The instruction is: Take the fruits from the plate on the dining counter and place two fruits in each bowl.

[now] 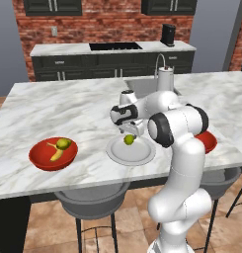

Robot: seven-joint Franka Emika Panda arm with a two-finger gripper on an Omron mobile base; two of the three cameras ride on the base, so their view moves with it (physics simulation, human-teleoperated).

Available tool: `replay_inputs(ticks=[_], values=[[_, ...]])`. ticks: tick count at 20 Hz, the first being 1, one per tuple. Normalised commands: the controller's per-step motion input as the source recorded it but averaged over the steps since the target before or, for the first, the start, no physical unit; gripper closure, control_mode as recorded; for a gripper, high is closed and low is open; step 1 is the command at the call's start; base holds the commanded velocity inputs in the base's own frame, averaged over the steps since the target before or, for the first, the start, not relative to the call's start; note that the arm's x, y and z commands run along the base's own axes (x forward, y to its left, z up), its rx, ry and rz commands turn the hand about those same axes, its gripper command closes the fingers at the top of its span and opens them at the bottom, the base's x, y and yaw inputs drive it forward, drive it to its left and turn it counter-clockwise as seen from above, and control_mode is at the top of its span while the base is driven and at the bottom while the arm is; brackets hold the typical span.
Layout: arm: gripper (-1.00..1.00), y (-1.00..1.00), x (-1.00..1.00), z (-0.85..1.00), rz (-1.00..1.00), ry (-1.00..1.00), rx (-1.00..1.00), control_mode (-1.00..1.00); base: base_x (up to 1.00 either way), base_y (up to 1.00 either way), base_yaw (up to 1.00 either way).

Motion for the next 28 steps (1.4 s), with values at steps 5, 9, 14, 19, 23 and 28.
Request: replay_inputs(ticks=[5,9,14,19,23,28], values=[[-1.0,0.0,0.07,-0.17,0.07,0.0,0.0,-1.0,0.0,0.0,0.0],[-1.0,-0.01,0.0,-0.18,0.0,0.0,0.0,-1.0,0.0,0.0,0.0],[-1.0,-0.03,0.0,-0.21,0.0,0.0,0.0,-1.0,0.0,0.0,0.0],[1.0,-0.05,0.0,-0.18,0.01,0.0,0.0,-1.0,0.0,0.0,0.0],[1.0,-0.14,0.0,-0.01,0.04,0.0,0.01,-1.0,0.0,0.0,0.0],[1.0,-0.34,-0.12,0.58,0.1,0.0,0.16,-1.0,0.0,0.0,0.0]])
